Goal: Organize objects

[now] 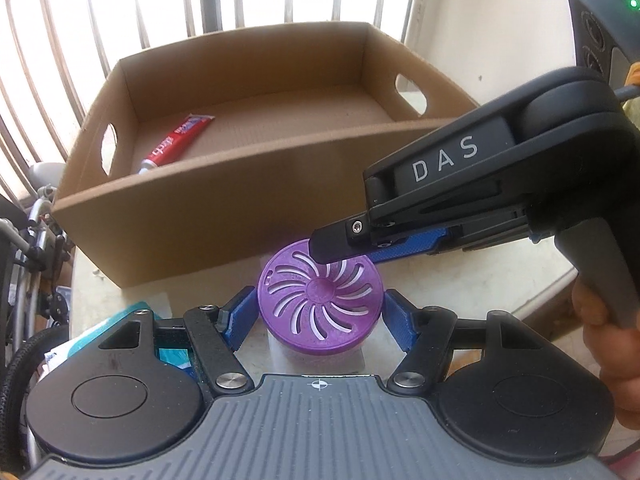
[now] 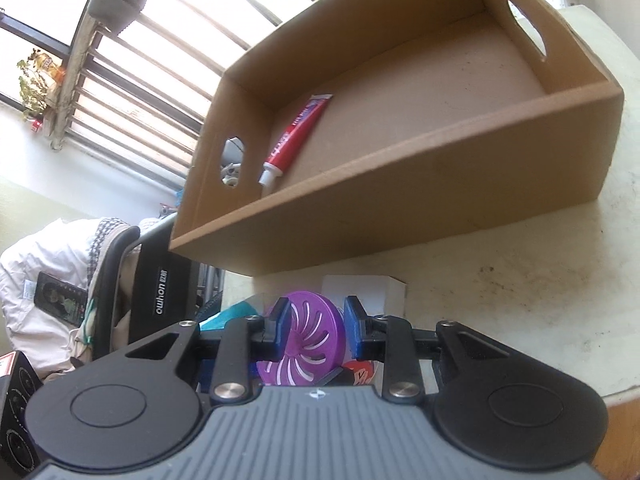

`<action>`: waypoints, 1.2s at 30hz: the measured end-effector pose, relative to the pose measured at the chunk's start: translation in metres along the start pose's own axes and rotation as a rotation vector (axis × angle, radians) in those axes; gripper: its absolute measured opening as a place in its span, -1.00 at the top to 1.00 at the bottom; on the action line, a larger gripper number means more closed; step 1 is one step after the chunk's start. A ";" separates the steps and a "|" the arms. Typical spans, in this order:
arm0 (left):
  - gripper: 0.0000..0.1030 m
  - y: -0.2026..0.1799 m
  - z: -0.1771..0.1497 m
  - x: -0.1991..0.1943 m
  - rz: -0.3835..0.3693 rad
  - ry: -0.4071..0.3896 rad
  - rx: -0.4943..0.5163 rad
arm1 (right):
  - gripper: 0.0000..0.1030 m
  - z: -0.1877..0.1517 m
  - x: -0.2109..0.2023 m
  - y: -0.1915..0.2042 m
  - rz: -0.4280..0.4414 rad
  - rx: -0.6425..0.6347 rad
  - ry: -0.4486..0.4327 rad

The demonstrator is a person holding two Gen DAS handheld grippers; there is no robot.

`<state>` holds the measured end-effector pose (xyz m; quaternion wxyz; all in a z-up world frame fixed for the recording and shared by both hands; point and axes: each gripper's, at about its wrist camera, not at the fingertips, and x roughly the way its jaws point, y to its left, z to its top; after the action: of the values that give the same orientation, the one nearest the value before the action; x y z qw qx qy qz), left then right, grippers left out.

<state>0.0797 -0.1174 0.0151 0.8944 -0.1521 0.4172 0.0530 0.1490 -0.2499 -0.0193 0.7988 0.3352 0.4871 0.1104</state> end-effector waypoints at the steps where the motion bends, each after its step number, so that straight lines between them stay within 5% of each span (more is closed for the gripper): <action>1: -0.32 0.000 -0.001 0.000 0.001 -0.004 0.008 | 0.39 -0.001 0.001 0.000 -0.003 -0.001 0.001; 13: -0.41 0.000 -0.012 0.014 -0.032 0.047 0.035 | 0.37 -0.003 0.004 -0.003 -0.021 0.017 0.009; 36: -0.25 0.006 -0.016 0.023 -0.007 0.055 0.069 | 0.34 -0.009 0.007 -0.005 -0.004 0.015 0.038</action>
<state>0.0817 -0.1178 -0.0137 0.8875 -0.1242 0.4426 0.0313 0.1441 -0.2458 -0.0301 0.7870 0.3381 0.5038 0.1116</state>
